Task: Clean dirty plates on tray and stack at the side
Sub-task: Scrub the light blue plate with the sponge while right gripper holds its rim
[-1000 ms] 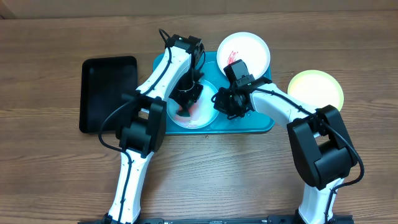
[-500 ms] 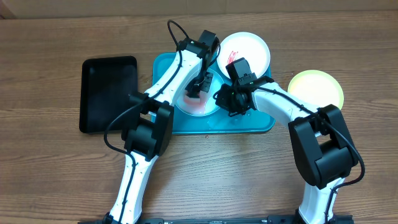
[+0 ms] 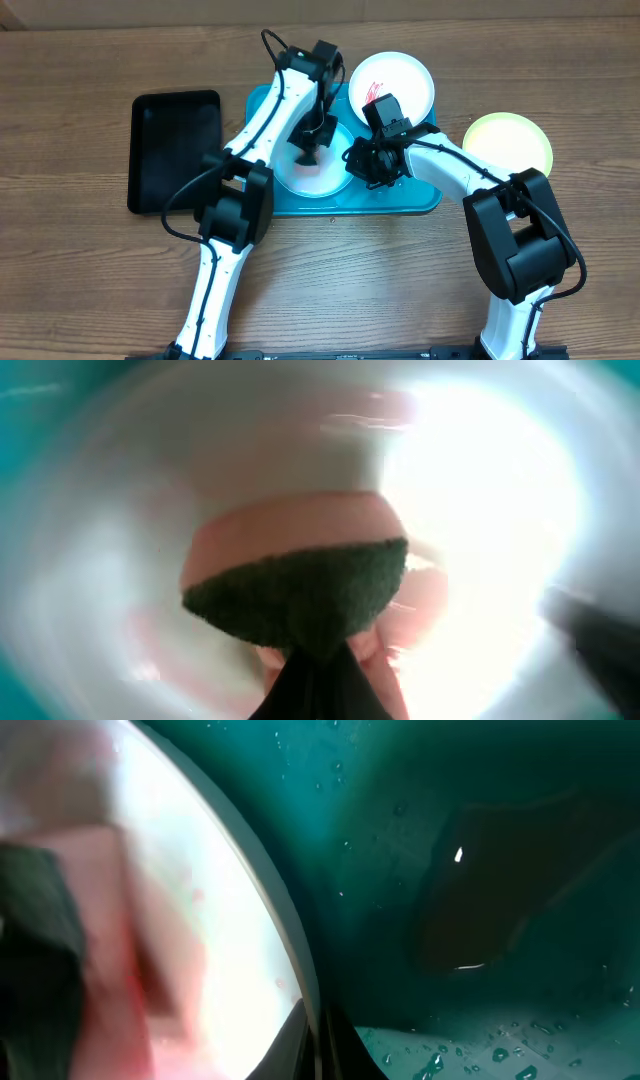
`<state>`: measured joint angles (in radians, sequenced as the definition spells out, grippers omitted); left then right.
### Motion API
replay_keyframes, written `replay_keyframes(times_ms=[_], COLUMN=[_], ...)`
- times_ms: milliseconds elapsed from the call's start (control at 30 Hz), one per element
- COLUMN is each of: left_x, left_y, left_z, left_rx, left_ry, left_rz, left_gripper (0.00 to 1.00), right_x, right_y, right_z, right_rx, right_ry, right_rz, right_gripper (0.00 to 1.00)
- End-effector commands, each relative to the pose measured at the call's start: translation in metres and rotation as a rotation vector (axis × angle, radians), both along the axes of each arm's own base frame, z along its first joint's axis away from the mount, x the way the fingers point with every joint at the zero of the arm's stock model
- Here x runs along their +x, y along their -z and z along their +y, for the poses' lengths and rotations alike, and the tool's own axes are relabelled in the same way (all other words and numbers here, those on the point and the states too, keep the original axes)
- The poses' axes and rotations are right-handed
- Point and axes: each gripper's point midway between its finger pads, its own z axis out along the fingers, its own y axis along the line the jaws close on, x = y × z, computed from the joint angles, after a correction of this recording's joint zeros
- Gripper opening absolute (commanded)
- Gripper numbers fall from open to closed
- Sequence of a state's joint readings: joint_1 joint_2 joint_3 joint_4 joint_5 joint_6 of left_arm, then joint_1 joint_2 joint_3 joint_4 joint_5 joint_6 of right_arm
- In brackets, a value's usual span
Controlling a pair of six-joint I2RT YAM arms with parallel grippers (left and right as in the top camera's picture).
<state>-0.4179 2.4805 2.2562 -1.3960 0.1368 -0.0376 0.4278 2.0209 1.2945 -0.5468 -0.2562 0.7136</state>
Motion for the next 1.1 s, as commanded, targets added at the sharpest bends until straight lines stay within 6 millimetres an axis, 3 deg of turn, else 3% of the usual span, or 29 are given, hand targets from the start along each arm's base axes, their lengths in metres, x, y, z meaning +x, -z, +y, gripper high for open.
replay_keyframes(times_ms=[0, 200, 333, 433, 567, 700, 833, 967, 1067], left_x=[-0.019, 0.013, 0.044, 0.055, 0.051, 0.029, 0.001, -0.026, -0.034], left_y=[-0.014, -0.002, 0.004, 0.001, 0.001, 0.002, 0.004, 0.005, 0.0], left_z=[-0.053, -0.032, 0.01, 0.039, 0.056, 0.066, 0.059, 0.012, -0.02], left_rx=[-0.322, -0.152, 0.109, 0.271, 0.362, 0.413, 0.371, 0.082, -0.125], left_ry=[0.192, 0.116, -0.056, -0.165, -0.218, -0.224, -0.195, 0.017, 0.146], left_rz=[0.073, -0.055, -0.194, -0.269, -0.275, -0.188, -0.057, 0.105, 0.138], left_gripper=[0.04, 0.04, 0.04, 0.04, 0.04, 0.04, 0.04, 0.04, 0.04], right_x=[0.0, 0.0, 0.0, -0.001, -0.001, -0.001, -0.001, -0.001, -0.001], right_y=[-0.001, -0.001, -0.001, -0.001, -0.001, -0.001, -0.001, -0.001, -0.001], right_z=[0.004, 0.004, 0.005, 0.004, 0.004, 0.004, 0.004, 0.004, 0.004], right_rx=[0.006, 0.007, 0.008, 0.007, 0.007, 0.007, 0.006, 0.006, 0.006], right_ry=[-0.022, -0.022, -0.022, -0.023, -0.023, -0.023, -0.023, -0.023, -0.023], right_rz=[-0.007, -0.006, -0.005, -0.001, -0.001, -0.001, 0.001, 0.001, 0.001], right_gripper=[0.04, 0.04, 0.04, 0.04, 0.04, 0.04, 0.04, 0.04, 0.04])
